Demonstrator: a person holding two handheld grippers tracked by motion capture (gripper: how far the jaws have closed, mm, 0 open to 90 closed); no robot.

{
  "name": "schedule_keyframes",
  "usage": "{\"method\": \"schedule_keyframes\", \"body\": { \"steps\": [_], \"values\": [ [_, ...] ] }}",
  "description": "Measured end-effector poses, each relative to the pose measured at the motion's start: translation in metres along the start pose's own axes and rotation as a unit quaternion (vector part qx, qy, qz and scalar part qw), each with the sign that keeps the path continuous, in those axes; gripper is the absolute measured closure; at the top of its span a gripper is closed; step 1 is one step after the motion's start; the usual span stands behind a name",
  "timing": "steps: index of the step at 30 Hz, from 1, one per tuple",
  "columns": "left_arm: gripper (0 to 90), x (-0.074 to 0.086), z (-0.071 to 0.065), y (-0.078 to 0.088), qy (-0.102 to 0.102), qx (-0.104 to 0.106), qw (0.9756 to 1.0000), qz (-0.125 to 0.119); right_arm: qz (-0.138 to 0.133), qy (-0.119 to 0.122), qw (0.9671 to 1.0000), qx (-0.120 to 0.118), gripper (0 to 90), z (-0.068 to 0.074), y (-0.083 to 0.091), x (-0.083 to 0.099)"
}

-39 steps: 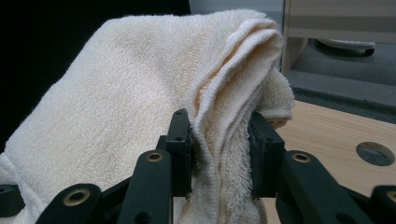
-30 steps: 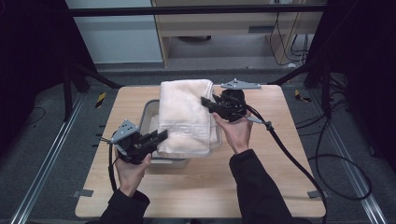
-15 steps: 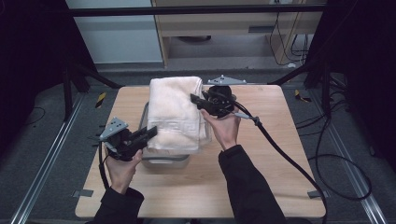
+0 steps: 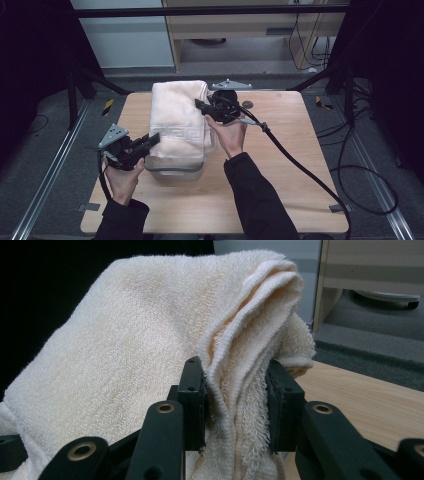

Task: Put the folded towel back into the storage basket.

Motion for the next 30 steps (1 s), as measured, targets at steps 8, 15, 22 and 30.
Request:
{"method": "schedule_keyframes", "body": {
  "steps": [8, 15, 22, 30],
  "values": [
    [77.2, 0.002, 0.010, 0.000, 0.003, -0.015, 0.9999, 0.003, 0.003, -0.004, 1.0000, -0.002, 66.5, 0.002, -0.013, 0.005],
    [77.2, 0.003, 0.018, 0.001, 0.008, -0.020, 0.9998, 0.003, 0.001, -0.002, 1.0000, -0.003, 66.4, 0.007, -0.021, 0.004],
    [77.3, 0.008, 0.028, -0.003, 0.012, -0.031, 0.9994, 0.013, 0.007, -0.004, 1.0000, -0.002, 66.4, 0.007, -0.033, 0.009],
    [77.2, 0.018, 0.040, -0.011, 0.017, -0.041, 0.9986, 0.030, 0.023, -0.003, 0.9997, 0.003, 66.4, 0.005, -0.049, 0.022]
  ]
}}
Point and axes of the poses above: each handheld gripper's, and its own axes: y roughly backward along the jaws, x roughly out of its underside, z roughly to its left, the point moved 7 cm from there along -y, roughly forward along the jaws, and after that the axes turned 2 degrees about -x, right-handed, at the moved point
